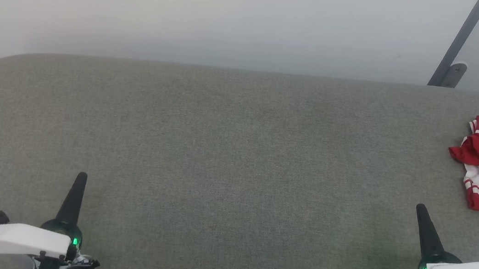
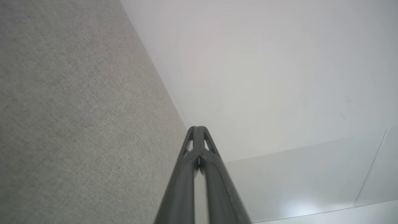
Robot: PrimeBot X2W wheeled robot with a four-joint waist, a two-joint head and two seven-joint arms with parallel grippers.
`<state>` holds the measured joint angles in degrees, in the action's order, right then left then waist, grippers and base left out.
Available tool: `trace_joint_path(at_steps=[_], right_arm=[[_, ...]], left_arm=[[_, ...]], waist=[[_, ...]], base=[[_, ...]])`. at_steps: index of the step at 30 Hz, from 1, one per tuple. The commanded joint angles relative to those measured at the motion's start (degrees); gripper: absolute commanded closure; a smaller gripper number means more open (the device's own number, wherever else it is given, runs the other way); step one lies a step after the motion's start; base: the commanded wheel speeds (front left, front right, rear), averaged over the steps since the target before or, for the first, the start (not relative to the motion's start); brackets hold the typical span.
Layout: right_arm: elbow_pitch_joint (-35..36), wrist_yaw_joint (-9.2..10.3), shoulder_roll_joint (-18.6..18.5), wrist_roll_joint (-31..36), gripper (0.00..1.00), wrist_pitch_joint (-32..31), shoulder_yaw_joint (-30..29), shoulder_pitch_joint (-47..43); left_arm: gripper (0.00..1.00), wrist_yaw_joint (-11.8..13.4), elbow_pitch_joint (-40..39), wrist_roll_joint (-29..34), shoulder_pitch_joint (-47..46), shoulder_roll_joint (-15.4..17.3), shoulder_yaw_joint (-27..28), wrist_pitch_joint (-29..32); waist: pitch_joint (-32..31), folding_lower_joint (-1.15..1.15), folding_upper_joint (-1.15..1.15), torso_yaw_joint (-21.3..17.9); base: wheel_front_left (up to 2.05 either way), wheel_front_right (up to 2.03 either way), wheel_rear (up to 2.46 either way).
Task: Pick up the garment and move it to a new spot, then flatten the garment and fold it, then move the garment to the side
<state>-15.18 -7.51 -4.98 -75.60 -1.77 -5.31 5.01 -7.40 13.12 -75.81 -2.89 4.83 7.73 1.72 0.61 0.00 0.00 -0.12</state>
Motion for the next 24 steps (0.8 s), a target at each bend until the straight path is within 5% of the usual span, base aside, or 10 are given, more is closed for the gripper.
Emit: trace_joint_path(at_steps=[1,24], right_arm=[[0.58,0.01,0.24,-1.22,1.00,-0.45,-0.07,1.04],[1.10,0.01,1.40,-10.66,1.00,-3.16,-0.86,1.32]], left_arm=[[1.00,-0.11,-0.25,-1.47,-1.46,-0.03,-0.02,0.44],[1.00,-0.14,0.49,-10.58,-2.79,-1.17,-0.76,3.26]], waist=[[-0.01,0.00,0.00,0.00],[-0.24,0.00,0.00,0.07]], base=[[0.00,0.00,0.00],[0.00,0.00,0.00]])
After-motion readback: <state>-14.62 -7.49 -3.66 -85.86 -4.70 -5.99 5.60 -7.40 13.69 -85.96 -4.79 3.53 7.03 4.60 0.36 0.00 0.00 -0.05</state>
